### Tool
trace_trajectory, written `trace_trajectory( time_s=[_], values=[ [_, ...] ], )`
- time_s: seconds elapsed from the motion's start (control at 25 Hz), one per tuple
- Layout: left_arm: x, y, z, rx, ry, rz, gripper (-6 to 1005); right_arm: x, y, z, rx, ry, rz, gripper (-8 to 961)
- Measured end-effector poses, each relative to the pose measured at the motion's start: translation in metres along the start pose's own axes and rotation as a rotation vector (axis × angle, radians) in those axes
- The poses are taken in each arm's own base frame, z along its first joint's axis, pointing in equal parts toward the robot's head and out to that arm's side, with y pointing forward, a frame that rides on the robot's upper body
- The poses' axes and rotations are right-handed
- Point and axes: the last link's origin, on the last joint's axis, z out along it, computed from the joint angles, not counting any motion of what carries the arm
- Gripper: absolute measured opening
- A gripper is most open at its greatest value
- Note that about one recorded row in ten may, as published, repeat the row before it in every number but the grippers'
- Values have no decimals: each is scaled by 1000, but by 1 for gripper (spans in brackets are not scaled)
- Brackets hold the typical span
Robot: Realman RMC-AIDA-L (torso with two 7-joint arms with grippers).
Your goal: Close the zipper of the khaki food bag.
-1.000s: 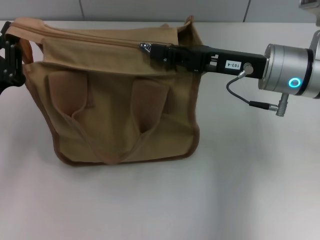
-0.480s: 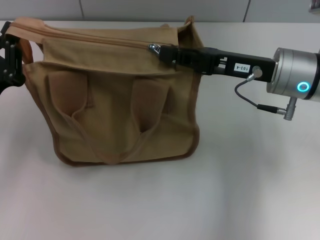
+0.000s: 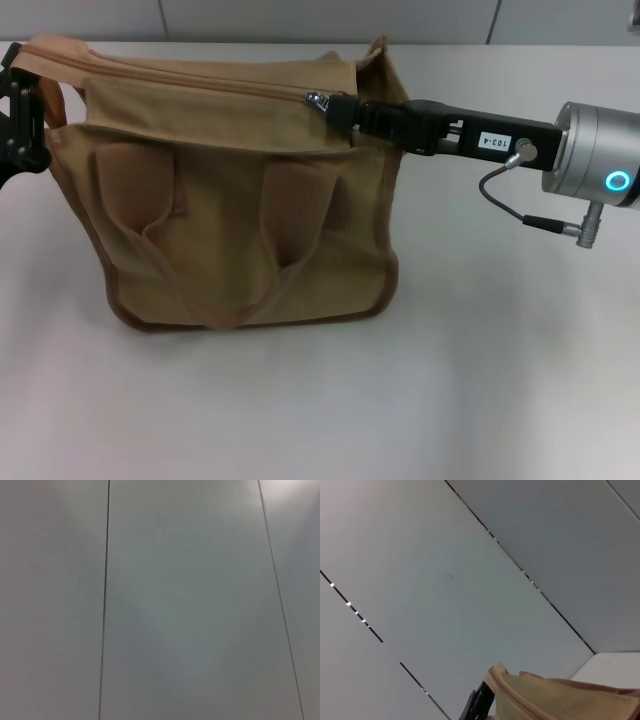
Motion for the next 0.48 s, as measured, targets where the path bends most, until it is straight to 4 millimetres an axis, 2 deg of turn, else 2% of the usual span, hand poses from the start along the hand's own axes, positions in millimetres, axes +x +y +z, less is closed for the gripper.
trace_trajectory(
  time_s=[0.48],
  values=[
    [0, 0, 0, 0, -1, 0, 51, 2, -1, -10, 19, -13, 0, 8]
  ],
)
